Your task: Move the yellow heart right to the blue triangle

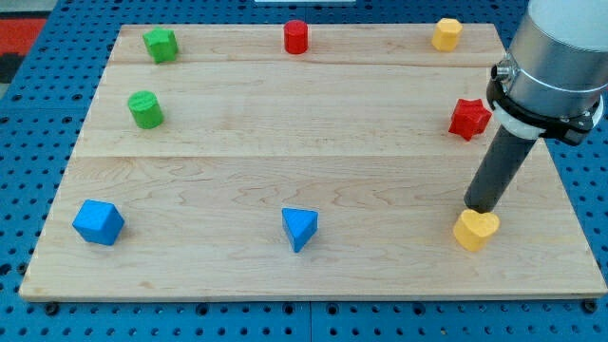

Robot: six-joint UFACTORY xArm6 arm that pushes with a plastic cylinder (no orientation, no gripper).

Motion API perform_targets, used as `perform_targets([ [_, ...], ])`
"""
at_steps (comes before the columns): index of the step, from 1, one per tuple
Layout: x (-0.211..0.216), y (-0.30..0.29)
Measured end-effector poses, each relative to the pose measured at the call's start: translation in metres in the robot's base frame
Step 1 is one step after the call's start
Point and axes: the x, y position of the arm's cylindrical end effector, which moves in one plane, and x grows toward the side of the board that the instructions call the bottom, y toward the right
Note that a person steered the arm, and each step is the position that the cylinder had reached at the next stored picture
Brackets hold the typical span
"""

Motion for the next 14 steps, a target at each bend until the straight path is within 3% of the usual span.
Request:
perform_targets([
  [5,-0.024,0.035],
  [7,0.026,-0.009],
  [9,0.048,0.044],
  [11,0.056,-0.062],
  [14,0.046,-0.15],
])
